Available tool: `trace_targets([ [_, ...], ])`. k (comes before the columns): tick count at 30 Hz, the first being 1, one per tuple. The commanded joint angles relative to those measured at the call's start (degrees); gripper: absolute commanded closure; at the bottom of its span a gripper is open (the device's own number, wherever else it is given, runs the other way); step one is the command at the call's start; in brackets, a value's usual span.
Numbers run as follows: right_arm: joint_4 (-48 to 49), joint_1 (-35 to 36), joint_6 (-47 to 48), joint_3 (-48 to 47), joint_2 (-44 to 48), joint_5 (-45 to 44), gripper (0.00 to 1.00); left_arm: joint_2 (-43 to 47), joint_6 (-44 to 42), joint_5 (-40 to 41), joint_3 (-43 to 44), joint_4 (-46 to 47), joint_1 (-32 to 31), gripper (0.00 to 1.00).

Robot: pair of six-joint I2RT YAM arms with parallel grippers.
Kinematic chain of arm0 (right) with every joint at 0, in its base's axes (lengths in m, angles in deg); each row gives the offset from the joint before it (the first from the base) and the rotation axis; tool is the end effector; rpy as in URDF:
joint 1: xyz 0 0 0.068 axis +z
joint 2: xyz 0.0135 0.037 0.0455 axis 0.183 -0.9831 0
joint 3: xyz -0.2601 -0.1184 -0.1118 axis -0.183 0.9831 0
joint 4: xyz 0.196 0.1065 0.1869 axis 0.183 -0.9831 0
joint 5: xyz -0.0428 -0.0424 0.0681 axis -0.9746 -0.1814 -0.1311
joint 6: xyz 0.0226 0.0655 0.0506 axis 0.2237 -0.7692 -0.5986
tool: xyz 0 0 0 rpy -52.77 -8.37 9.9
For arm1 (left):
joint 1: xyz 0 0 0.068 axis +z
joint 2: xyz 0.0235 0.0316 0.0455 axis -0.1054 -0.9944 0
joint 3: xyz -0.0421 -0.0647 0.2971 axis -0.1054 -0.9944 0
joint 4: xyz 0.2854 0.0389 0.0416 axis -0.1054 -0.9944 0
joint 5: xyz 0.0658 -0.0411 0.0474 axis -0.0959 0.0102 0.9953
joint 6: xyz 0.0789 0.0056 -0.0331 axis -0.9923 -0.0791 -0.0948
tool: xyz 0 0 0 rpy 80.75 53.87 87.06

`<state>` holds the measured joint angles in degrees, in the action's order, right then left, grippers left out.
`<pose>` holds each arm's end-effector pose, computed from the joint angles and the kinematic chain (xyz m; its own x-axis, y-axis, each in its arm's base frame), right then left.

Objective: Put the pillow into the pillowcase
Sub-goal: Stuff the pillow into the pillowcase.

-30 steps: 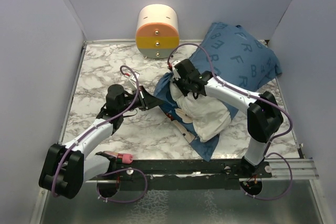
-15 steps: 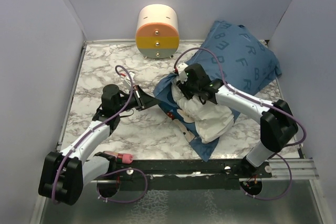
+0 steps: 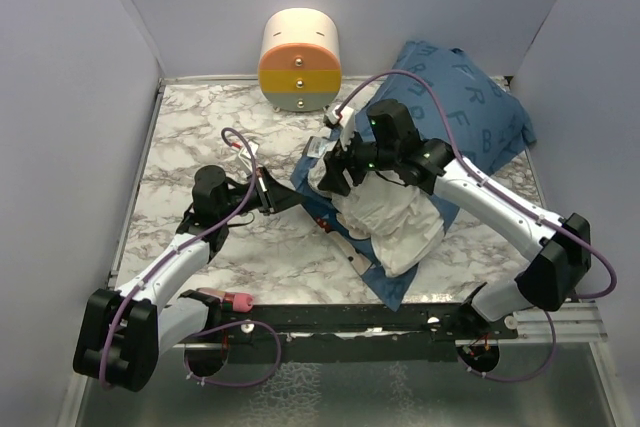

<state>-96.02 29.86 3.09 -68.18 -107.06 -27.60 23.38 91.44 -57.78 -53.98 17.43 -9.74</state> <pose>0.2762 0.2775 0.3373 -0.4000 -0.4263 -0.8114 -0.8756 0.4392 0.2009 0.2314 -0.1231 0.2491 -0.7956 -0.3507 -0.4939 0.4077 0.2930 -0.8648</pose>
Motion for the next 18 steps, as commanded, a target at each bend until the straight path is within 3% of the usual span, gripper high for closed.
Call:
trace_targets([
  [1, 2.0, 3.3, -2.2, -5.5, 1.8, 1.9, 0.36, 0.8, -0.3, -3.5, 2.7, 5.0, -0.5, 1.00],
  [4, 4.8, 5.6, -3.6, -6.5, 1.9, 0.0, 0.46, 0.9, 0.6, -3.4, 2.0, 6.4, -0.7, 1.00],
  [6, 3.7, 6.3, -3.8, -6.8, -0.1, -3.6, 0.46, 1.0, 0.8, -3.5, 1.5, 7.0, -0.8, 1.00],
  [8, 0.8, 6.8, -3.8, -7.9, -3.0, -8.2, 0.44, 1.3, 0.9, -3.7, 1.3, 7.0, -0.9, 1.00],
  [11, -0.9, 7.9, -3.5, -7.3, -5.8, -14.5, 0.34, 1.7, 1.0, -3.7, 0.9, 7.1, -0.9, 1.00],
  [14, -2.9, 8.2, -3.1, -6.4, -9.0, -21.7, 0.34, 2.2, 1.1, -3.6, 0.6, 7.1, -0.9, 1.00],
  [18, -7.3, 8.5, -1.7, -7.2, -12.6, -29.6, 0.59, 4.0, -0.9, -2.8, 0.9, 3.5, -0.9, 1.00],
])
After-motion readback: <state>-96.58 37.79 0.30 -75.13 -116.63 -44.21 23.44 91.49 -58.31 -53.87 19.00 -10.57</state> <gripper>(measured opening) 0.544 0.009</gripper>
